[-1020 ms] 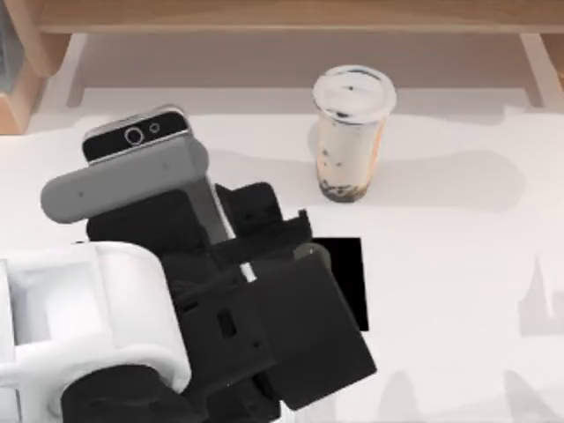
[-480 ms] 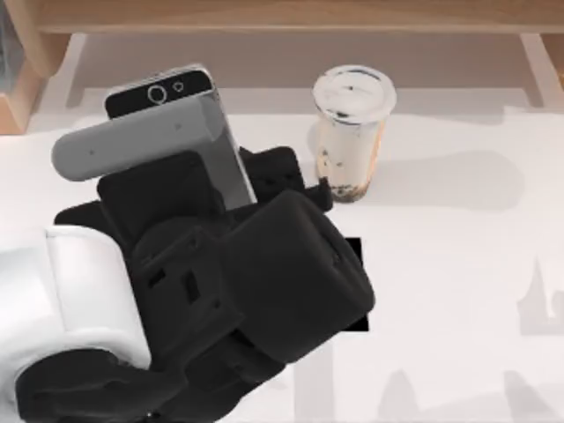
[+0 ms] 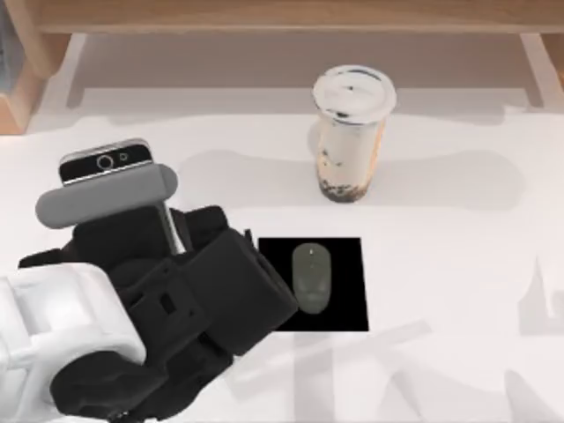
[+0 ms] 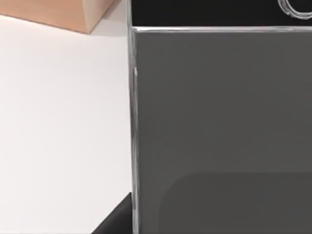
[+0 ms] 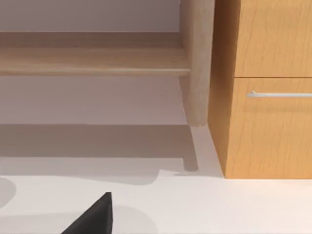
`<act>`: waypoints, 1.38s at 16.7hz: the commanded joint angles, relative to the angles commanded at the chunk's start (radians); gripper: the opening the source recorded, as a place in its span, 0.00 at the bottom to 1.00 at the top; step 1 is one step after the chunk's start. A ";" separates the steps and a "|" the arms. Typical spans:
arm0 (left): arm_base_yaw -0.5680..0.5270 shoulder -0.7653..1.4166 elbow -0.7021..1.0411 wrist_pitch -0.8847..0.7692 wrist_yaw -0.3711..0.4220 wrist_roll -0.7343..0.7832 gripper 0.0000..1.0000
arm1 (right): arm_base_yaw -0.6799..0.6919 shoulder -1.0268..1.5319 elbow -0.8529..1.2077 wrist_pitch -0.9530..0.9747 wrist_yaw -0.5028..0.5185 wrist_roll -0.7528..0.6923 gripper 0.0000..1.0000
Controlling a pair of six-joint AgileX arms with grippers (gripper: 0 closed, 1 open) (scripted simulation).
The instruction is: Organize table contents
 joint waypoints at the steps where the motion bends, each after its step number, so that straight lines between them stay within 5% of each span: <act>1: 0.003 0.002 -0.001 0.004 0.001 0.000 0.00 | 0.000 0.000 0.000 0.000 0.000 0.000 1.00; 5: 0.003 0.002 -0.001 0.004 0.001 0.000 0.00 | 0.000 0.000 0.000 0.000 0.000 0.000 1.00; 18: 0.003 0.002 -0.001 0.004 0.001 0.000 0.98 | 0.000 0.000 0.000 0.000 0.000 0.000 1.00; 23: 0.003 0.002 -0.001 0.004 0.001 0.000 1.00 | 0.000 0.000 0.000 0.000 0.000 0.000 1.00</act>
